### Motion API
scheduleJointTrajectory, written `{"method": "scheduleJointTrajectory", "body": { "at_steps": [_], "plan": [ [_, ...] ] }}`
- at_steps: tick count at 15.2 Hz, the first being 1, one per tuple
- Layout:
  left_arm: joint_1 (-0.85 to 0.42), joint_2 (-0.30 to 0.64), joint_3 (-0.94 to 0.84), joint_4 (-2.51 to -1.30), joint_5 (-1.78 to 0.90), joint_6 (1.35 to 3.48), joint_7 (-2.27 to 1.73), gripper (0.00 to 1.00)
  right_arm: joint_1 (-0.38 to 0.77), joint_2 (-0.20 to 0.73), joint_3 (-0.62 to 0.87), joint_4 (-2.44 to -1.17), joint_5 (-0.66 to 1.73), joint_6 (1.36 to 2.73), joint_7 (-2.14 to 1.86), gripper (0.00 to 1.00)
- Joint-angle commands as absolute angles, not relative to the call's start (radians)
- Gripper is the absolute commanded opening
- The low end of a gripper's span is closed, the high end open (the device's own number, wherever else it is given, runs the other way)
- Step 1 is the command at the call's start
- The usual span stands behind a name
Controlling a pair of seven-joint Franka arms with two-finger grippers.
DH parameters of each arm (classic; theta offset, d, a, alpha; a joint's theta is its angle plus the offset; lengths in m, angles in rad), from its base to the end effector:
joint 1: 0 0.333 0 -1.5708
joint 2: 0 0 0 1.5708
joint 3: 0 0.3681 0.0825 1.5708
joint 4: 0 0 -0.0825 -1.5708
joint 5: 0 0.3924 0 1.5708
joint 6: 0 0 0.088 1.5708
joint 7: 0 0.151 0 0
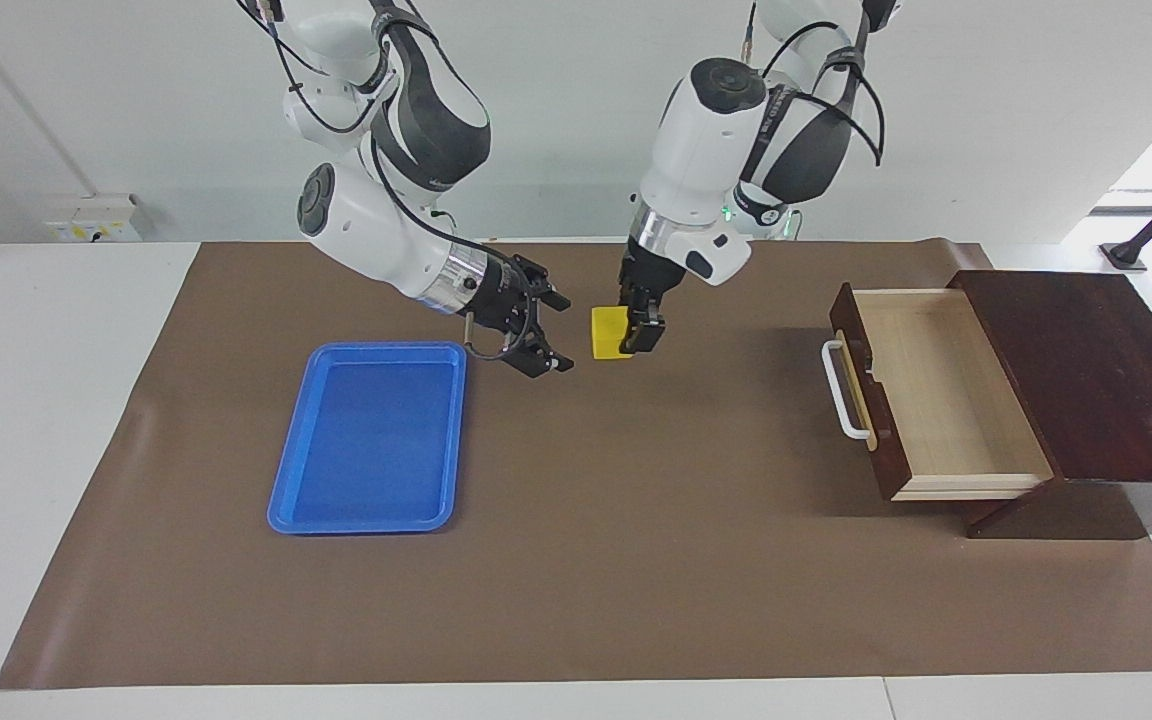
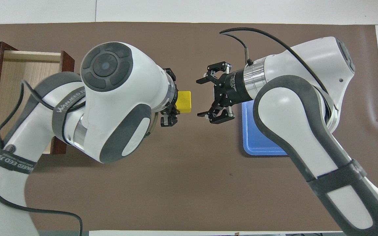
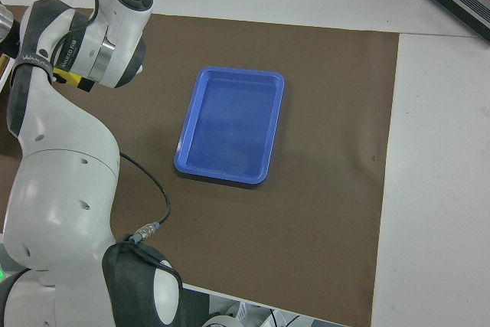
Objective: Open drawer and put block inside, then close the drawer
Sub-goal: 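Lower the cube into the drawer with the left gripper while the right gripper withdraws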
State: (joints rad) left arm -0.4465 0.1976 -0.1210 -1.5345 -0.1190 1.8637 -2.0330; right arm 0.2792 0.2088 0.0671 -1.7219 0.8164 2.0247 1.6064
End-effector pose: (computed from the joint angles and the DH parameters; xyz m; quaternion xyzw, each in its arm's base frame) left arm 0.5532 -0.3612 0.5600 0.7296 0.6771 -0.0494 0.0825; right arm 0.6035 0.2895 0.5029 -0.6455 0.6662 0.2835 0.2429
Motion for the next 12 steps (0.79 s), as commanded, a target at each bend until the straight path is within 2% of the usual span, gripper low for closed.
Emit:
{"method": "scheduleJointTrajectory", "body": {
  "at_steps": [1, 3, 6, 10, 12],
  "plan": [
    [-0.280, 0.115, -0.124, -1.545, -0.124, 1.731, -1.816, 0.00, 0.241, 0.212, 0.068, -1.703, 0.798, 2.007, 1.620, 1.00],
    [-0.163, 0.104, -0.121, -1.546, -0.120, 1.675, -1.657, 0.00, 0.194, 0.210, 0.066, -1.687, 0.735, 1.971, 1.571, 1.00],
    [-0.025, 0.081, -0.120, -1.601, -0.106, 1.719, -1.511, 0.00, 0.103, 0.210, 0.066, -1.620, 0.638, 1.827, 1.394, 1.00],
    [0.122, -0.001, -0.120, -1.820, -0.063, 1.895, -1.316, 0.00, 0.029, 0.184, 0.064, -1.600, 0.451, 1.665, 0.990, 1.00],
    [0.178, -0.012, -0.120, -1.882, -0.061, 1.966, -1.269, 0.00, 0.014, 0.157, 0.066, -1.600, 0.352, 1.617, 0.786, 1.00]
  ]
}}
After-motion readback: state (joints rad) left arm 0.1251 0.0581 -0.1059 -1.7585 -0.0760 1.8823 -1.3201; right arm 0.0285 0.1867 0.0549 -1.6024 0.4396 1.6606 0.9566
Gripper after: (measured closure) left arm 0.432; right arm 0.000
